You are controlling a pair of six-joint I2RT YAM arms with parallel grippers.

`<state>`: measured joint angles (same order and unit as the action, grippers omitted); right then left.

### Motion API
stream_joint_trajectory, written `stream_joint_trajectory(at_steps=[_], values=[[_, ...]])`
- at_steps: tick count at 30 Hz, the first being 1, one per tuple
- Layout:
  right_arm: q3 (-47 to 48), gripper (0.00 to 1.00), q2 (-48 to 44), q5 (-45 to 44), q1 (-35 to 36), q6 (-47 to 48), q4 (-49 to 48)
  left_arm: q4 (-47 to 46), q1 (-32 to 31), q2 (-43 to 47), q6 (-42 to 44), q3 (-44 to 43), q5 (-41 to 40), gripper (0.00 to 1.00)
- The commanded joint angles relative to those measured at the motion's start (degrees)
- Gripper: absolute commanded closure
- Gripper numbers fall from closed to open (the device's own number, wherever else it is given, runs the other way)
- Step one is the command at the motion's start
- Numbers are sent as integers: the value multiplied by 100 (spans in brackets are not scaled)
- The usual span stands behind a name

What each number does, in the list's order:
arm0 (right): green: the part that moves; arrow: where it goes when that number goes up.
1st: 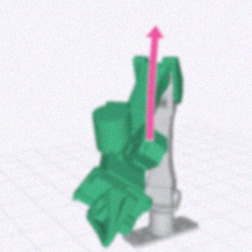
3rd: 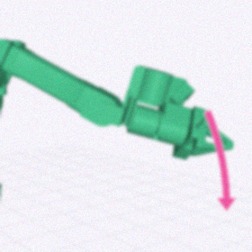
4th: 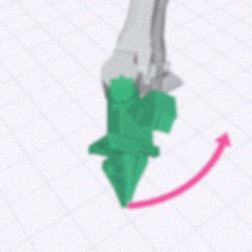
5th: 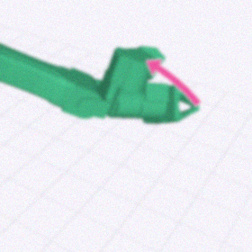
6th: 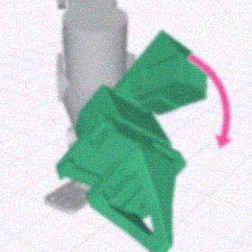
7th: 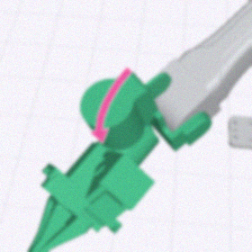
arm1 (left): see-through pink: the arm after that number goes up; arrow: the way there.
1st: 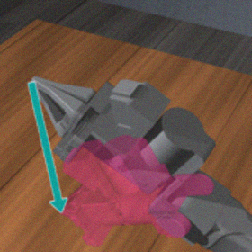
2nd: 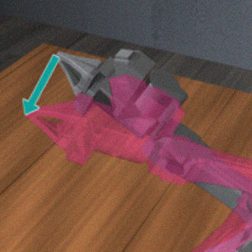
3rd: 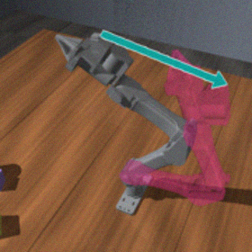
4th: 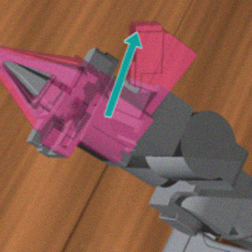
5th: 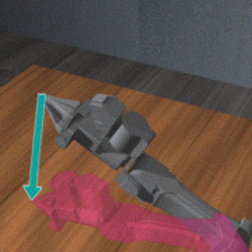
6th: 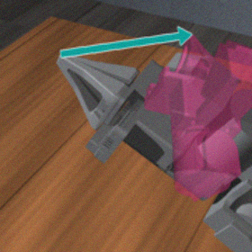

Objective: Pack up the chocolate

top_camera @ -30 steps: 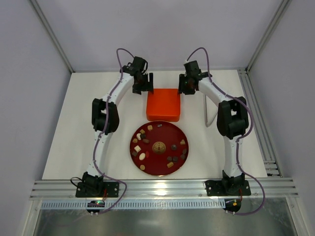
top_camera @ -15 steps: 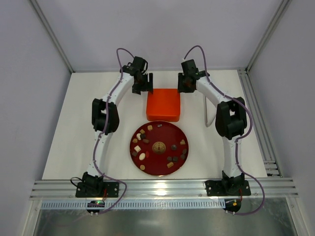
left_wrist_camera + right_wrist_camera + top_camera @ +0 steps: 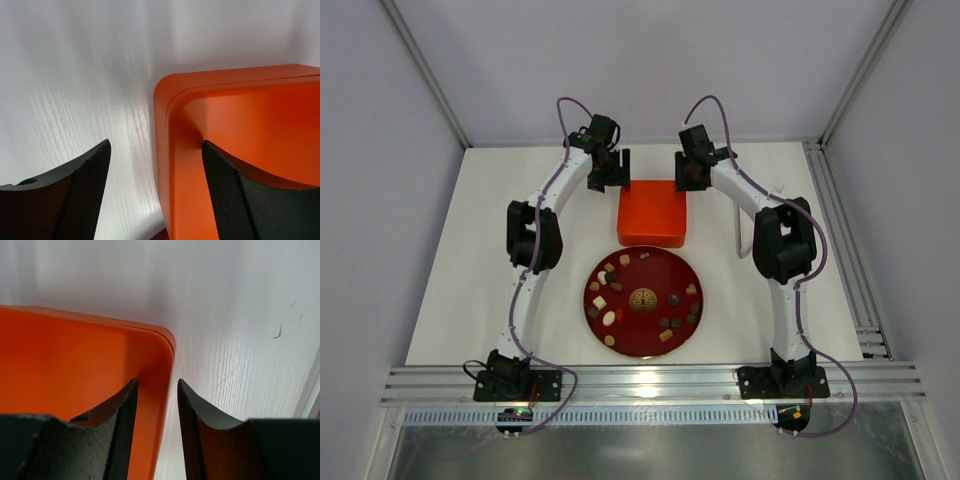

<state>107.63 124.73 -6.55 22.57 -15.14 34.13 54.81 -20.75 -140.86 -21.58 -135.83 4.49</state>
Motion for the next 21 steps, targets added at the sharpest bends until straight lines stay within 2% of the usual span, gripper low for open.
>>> stream_joint_trajectory(at_steps=[1, 11, 21], values=[[73, 60, -414, -189, 11, 81, -266, 162, 10, -56, 154, -207, -159, 28], [416, 60, -344, -321, 11, 222, -143, 197, 19, -38, 163, -207, -159, 28], [592, 61, 561, -172, -15, 64, 200, 223, 19, -73, 172, -207, -150, 28]])
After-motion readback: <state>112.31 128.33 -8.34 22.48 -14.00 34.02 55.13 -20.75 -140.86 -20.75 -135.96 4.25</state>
